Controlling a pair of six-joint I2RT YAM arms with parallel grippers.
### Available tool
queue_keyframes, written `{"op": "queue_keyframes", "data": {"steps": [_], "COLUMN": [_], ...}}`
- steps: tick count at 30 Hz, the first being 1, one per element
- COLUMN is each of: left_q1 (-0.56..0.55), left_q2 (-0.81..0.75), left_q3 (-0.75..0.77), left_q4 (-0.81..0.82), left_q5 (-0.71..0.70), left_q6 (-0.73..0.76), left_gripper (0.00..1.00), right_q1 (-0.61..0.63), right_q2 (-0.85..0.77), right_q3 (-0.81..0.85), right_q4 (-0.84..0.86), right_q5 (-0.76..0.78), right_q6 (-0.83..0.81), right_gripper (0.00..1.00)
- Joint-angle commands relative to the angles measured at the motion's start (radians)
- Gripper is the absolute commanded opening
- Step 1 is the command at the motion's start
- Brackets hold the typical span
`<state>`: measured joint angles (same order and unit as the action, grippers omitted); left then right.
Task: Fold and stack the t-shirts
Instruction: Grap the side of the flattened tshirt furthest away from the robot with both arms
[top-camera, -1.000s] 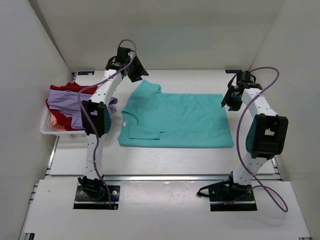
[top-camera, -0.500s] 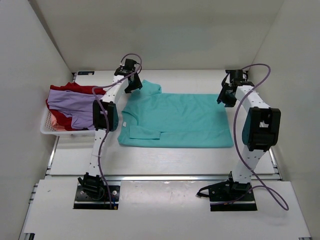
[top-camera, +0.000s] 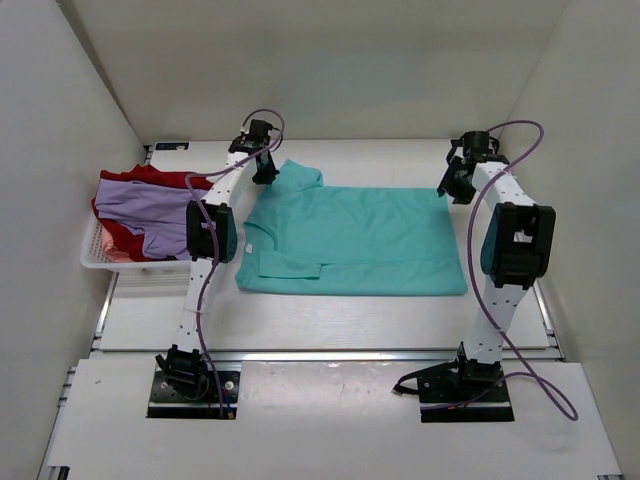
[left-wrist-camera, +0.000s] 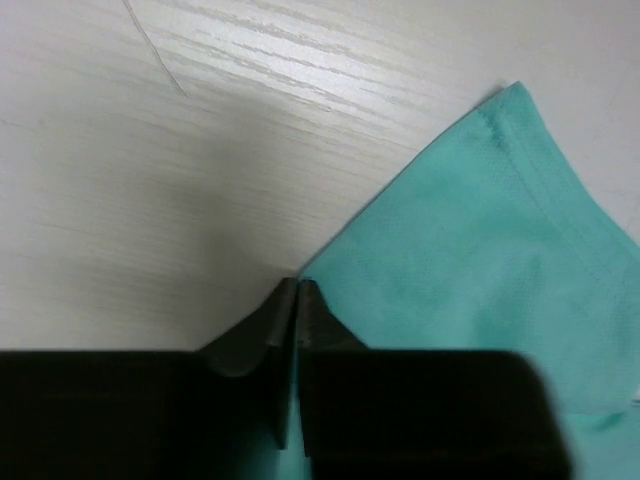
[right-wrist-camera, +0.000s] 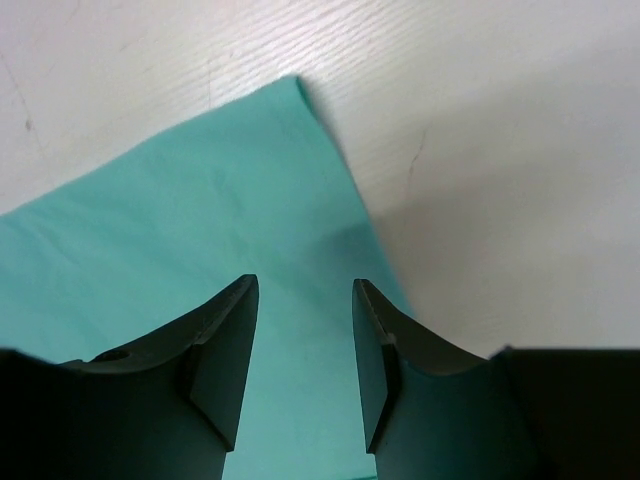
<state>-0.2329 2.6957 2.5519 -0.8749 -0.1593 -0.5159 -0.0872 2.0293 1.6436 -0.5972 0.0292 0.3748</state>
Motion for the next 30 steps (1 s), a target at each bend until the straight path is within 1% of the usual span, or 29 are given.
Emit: {"op": "queue_keyframes", "data": {"steps": [1, 3, 4, 5, 9, 12, 15, 18, 20, 22, 25, 27, 28, 29, 30], "left_q1": [0.004, 0.000, 0.006, 0.009, 0.012, 0.015, 0.029, 0.029, 0.035, 0.037, 0.038, 0.043, 0.041, 0.040, 0.040], "left_q2": [-0.017, -0.025, -0.022, -0.027, -0.039, -0.045, -0.050, -0.057, -0.062, -0.059, -0.060, -0.062, -0.060, -0.059, -0.060], "left_q3": [0.001, -0.007, -0.012, -0.015, -0.016, -0.016, -0.018, -0.018, -0.019, -0.021, -0.025, -0.033, -0.033, -0.035, -0.026], "left_q4": [0.013, 0.020, 0.024, 0.027, 0.040, 0.056, 0.062, 0.056, 0.060, 0.062, 0.060, 0.062, 0.060, 0.063, 0.057], "left_q5": [0.049, 0.066, 0.078, 0.084, 0.122, 0.138, 0.147, 0.150, 0.155, 0.155, 0.155, 0.155, 0.155, 0.156, 0.156], "left_q6": [0.013, 0.014, 0.017, 0.011, 0.011, 0.008, 0.002, 0.000, -0.006, -0.006, -0.007, -0.015, -0.013, -0.016, -0.007], "left_gripper": [0.07, 0.00, 0.00, 0.00, 0.00, 0.00, 0.00, 0.00, 0.00, 0.00, 0.00, 0.00, 0.00, 0.00, 0.00], "right_q1": [-0.023, -0.037, -0.039, -0.036, -0.036, -0.043, -0.037, -0.032, -0.034, -0.026, -0.017, -0.006, -0.008, -0.009, -0.008], "right_q2": [0.063, 0.109, 0.143, 0.175, 0.288, 0.422, 0.514, 0.568, 0.592, 0.597, 0.589, 0.589, 0.591, 0.591, 0.588], "right_q3": [0.103, 0.169, 0.217, 0.231, 0.425, 0.624, 0.746, 0.879, 0.904, 0.900, 0.892, 0.888, 0.892, 0.886, 0.894], "right_q4": [0.016, -0.018, -0.039, -0.055, -0.113, -0.214, -0.309, -0.412, -0.452, -0.473, -0.489, -0.490, -0.493, -0.498, -0.497], "right_q5": [0.014, 0.018, 0.029, 0.022, 0.029, 0.000, -0.012, 0.001, 0.009, 0.011, 0.011, 0.008, 0.009, 0.017, 0.009], "right_q6": [0.021, 0.023, 0.027, 0.023, 0.024, 0.039, 0.053, 0.076, 0.091, 0.095, 0.090, 0.093, 0.090, 0.095, 0.092], "right_gripper": [0.40, 0.41, 0.41, 0.41, 0.42, 0.42, 0.42, 0.41, 0.41, 0.42, 0.41, 0.38, 0.30, 0.17, 0.09]}}
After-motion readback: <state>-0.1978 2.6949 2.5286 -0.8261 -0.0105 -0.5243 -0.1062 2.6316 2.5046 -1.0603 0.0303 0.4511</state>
